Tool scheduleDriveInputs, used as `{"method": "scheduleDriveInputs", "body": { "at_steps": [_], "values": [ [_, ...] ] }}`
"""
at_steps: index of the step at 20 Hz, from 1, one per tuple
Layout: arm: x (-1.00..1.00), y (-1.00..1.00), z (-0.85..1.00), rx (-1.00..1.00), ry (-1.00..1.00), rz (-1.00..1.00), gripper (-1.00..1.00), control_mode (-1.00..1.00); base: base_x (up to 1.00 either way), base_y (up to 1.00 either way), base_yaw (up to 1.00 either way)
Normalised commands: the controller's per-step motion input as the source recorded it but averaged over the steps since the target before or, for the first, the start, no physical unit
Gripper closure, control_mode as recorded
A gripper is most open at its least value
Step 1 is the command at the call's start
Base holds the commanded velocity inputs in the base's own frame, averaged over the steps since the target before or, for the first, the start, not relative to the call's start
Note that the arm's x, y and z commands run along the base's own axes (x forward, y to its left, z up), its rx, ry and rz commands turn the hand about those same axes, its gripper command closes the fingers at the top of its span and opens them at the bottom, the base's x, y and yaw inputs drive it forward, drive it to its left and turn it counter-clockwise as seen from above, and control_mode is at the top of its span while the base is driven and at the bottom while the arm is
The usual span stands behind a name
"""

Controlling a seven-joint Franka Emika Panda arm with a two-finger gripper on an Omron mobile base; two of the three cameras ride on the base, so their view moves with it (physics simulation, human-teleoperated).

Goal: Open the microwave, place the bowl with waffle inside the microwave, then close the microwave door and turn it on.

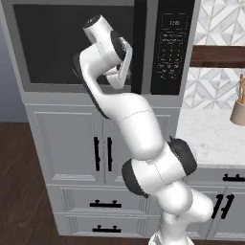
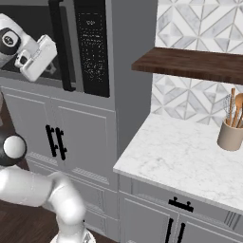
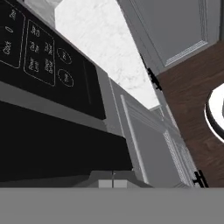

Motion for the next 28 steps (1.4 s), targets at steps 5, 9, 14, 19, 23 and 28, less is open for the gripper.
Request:
{"method": "scheduleDriveInputs", "body": {
  "at_steps": [5,9,14,19,23,28],
  "values": [
    [1.00,-0.97,-0.29,0.01,0.10,0.18,1.00,-1.00,0.00,0.00,0.00],
    [1.00,-0.68,-0.62,-0.05,0.13,0.20,1.00,-1.00,0.00,0.00,0.00],
    [1.00,0.23,-1.00,-0.50,0.10,0.23,1.00,-1.00,0.00,0.00,0.00],
    [1.00,0.75,-0.98,-0.58,0.19,0.11,1.00,-1.00,0.00,0.00,0.00],
    [0.91,1.00,-0.62,-0.32,0.31,0.19,1.00,-1.00,0.00,0.00,0.00],
    [-0.16,1.00,-0.34,-0.24,0.16,0.25,1.00,-1.00,0.00,0.00,0.00]
  ]
}}
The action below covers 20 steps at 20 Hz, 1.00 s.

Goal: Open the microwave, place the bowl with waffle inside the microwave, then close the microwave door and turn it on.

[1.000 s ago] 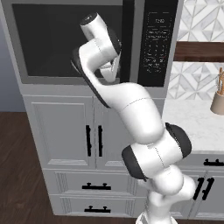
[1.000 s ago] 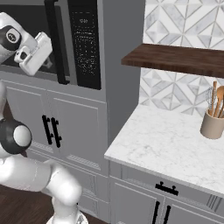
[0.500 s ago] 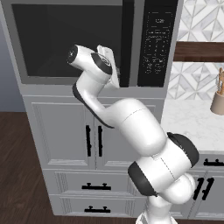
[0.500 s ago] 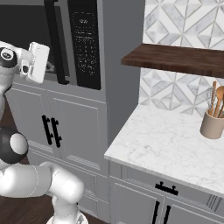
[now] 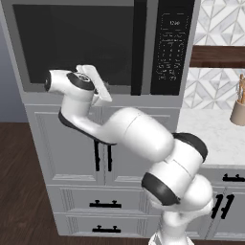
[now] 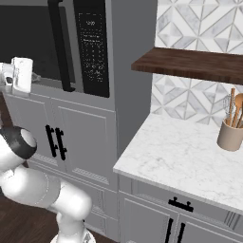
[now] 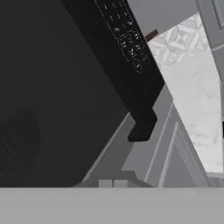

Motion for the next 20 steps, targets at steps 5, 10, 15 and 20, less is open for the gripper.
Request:
{"method": "scheduleDriveInputs", "body": {
  "at_steps": [5,10,15,20],
  "values": [
    [-0.97,0.50,-0.30,-0.16,-0.03,0.23,1.00,-1.00,0.00,0.00,0.00],
    [-1.00,-0.61,-0.53,0.01,-0.23,0.17,1.00,-1.00,0.00,0.00,0.00],
    [-1.00,-0.97,-0.19,0.14,-0.35,0.11,1.00,-1.00,0.00,0.00,0.00],
    [-1.00,-0.89,0.18,0.28,-0.47,0.10,1.00,-1.00,0.00,0.00,0.00]
  ]
}}
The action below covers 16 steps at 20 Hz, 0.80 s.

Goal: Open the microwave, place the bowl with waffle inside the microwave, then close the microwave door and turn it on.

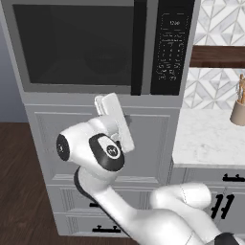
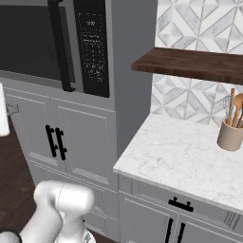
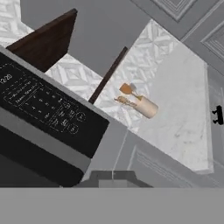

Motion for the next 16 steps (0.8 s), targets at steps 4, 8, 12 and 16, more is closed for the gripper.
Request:
{"method": "scheduleDriveInputs", "body": {
  "at_steps": [4,8,12,16],
  "values": [
    [-0.99,-0.96,0.38,0.25,-0.38,0.12,1.00,-1.00,0.00,0.00,0.00],
    [-0.63,-0.77,0.57,0.22,-0.16,0.05,1.00,-1.00,0.00,0.00,0.00],
    [-0.19,-0.59,0.63,0.21,0.00,0.02,1.00,-1.00,0.00,0.00,0.00],
    [0.00,-0.17,0.57,0.19,-0.01,0.00,1.00,-1.00,0.00,0.00,0.00]
  ]
}}
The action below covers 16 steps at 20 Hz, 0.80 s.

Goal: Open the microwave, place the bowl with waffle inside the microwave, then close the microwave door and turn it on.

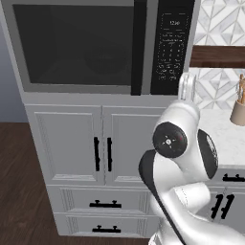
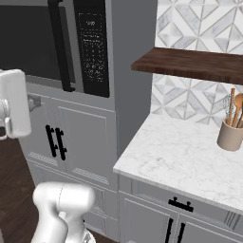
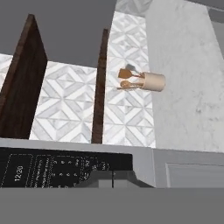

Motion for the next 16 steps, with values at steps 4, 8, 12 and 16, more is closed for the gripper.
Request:
{"method": "scheduleDriveInputs", "body": {
  "at_steps": [4,8,12,16],
  "values": [
    [0.16,-0.23,0.32,0.17,-0.04,0.00,1.00,-1.00,0.00,0.00,0.00],
    [0.37,-0.14,0.02,0.04,0.00,0.06,1.00,-1.00,0.00,0.00,0.00],
    [0.47,-0.24,-0.05,0.00,0.00,0.19,1.00,-1.00,0.00,0.00,0.00],
    [0.51,-0.08,-0.19,0.00,0.00,0.19,1.00,-1.00,0.00,0.00,0.00]
  ]
}}
